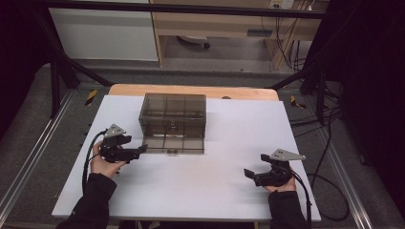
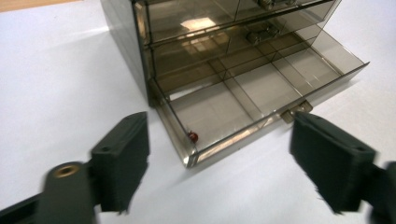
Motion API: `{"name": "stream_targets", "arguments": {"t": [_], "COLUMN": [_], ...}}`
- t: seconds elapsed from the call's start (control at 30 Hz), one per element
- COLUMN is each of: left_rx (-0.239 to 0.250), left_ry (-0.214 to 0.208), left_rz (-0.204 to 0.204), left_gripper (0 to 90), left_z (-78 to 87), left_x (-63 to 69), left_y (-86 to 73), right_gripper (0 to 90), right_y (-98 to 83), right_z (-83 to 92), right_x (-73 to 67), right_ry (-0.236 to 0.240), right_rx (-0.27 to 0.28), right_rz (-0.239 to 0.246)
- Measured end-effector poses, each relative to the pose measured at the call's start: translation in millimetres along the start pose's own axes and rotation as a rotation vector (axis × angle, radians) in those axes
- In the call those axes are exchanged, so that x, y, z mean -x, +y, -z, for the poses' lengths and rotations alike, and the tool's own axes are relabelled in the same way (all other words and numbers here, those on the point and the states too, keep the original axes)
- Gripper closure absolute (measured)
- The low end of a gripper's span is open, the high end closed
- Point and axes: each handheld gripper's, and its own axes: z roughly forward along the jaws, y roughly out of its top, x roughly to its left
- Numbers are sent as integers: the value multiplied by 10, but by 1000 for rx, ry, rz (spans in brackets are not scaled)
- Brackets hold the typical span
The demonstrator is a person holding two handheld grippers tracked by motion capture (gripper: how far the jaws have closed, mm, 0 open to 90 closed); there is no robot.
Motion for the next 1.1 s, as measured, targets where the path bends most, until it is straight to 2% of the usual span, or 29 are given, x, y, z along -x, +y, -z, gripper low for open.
{"name": "stream_targets", "arguments": {"t": [0.33,0.63,0.9,1.1], "left_rx": [2,1,-32,-61], "left_ry": [45,58,72,89], "left_rz": [22,20,27,18], "left_gripper": [72,68,73,84], "left_z": [184,319,362,383], "left_x": [-93,-134,-175,-169], "left_y": [-159,-307,-478,-565], "right_gripper": [4,4,4,4], "right_y": [-1,0,0,0], "right_z": [-1,2,0,1], "right_x": [0,3,1,-2], "right_ry": [-1,-1,-1,-1], "right_rx": [-1,0,0,0], "right_rz": [0,0,1,0]}}
